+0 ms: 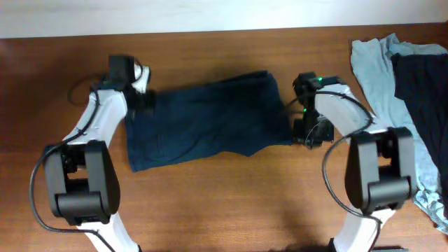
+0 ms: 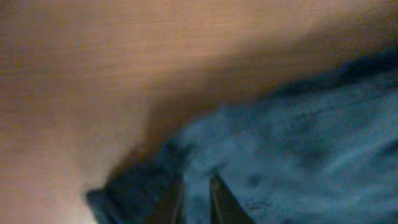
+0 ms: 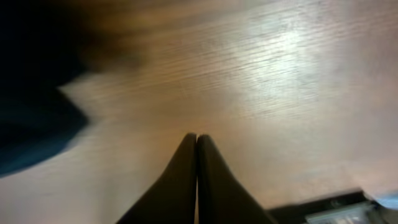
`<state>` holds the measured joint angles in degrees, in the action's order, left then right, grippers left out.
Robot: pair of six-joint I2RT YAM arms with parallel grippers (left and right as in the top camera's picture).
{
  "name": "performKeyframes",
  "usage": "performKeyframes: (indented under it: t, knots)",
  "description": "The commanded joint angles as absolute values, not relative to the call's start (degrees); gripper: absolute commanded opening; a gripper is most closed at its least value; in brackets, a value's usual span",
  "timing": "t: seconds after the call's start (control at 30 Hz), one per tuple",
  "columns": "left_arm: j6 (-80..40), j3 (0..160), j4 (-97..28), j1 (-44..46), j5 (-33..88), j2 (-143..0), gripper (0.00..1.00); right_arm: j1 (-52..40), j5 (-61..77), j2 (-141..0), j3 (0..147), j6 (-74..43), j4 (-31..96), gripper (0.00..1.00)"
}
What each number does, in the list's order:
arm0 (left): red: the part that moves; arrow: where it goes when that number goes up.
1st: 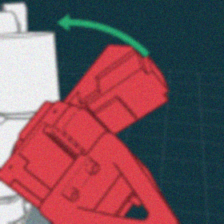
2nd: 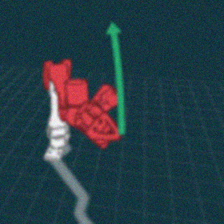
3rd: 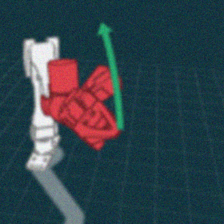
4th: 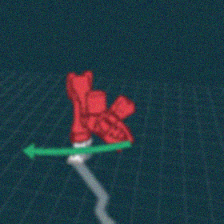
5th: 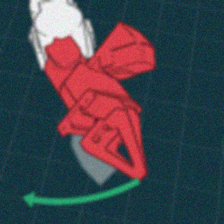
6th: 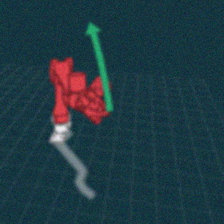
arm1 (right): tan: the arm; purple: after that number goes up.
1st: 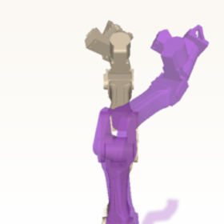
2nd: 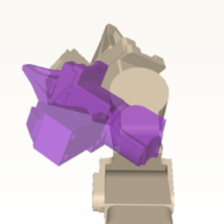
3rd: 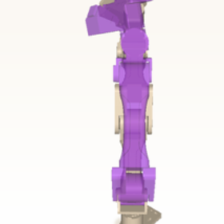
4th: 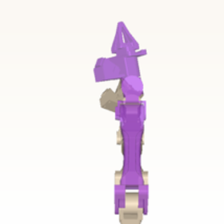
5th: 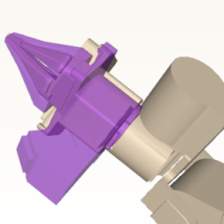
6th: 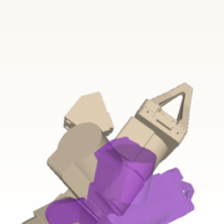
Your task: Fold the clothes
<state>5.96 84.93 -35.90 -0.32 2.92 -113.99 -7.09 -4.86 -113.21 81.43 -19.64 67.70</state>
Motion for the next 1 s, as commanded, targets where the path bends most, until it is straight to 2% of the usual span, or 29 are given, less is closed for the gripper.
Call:
performKeyframes:
  t: [0.0, 0.07, 0.17, 0.27, 0.4, 0.53, 0.63, 0.83, 0.97]
  knots:
    - [5.2, 97.0, -47.1, 1.0, 12.8, -108.8, 0.2, -7.2, 17.0, -104.1, 86.9, -8.7, 62.9, 0.04]
    - [1.4, 98.7, -53.1, 1.8, 14.9, -107.9, 0.2, -7.2, 21.5, -103.3, 87.1, -8.8, 58.7, 0.04]
    - [-2.7, 97.1, -60.6, 2.8, 19.1, -107.9, 0.12, -7.6, 26.2, -104.4, 86.7, -9.1, 51.7, 0.04]
    - [-4.8, 90.3, -61.7, 4.1, 22.3, -107.9, 0.08, -10.5, 29.4, -108.4, 86.3, -10.0, 43.9, 0.04]
    - [-6.9, 78.8, -55.7, 5.0, 21.9, -107.9, 0.08, -15.7, 30.0, -115.7, 86.3, -12.6, 33.4, 0.04]
    - [-8.1, 70.8, -44.1, 4.7, 12.7, -107.9, 0.08, -18.7, 30.0, -121.9, 86.3, -18.2, 26.2, 0.04]
    - [-8.1, 68.3, -36.9, 4.7, 2.0, -107.9, 0.09, -19.5, 30.0, -124.9, 86.3, -20.0, 28.1, 0.04]
    - [-8.1, 67.6, -32.6, 3.9, -14.1, -108.0, 0.16, -17.6, 21.1, -124.9, 86.3, -20.0, 39.6, 0.04]
    - [-8.1, 67.5, -34.6, 0.6, -14.6, -108.0, 0.16, -14.0, 1.5, -124.9, 86.3, -20.0, 52.7, 0.04]
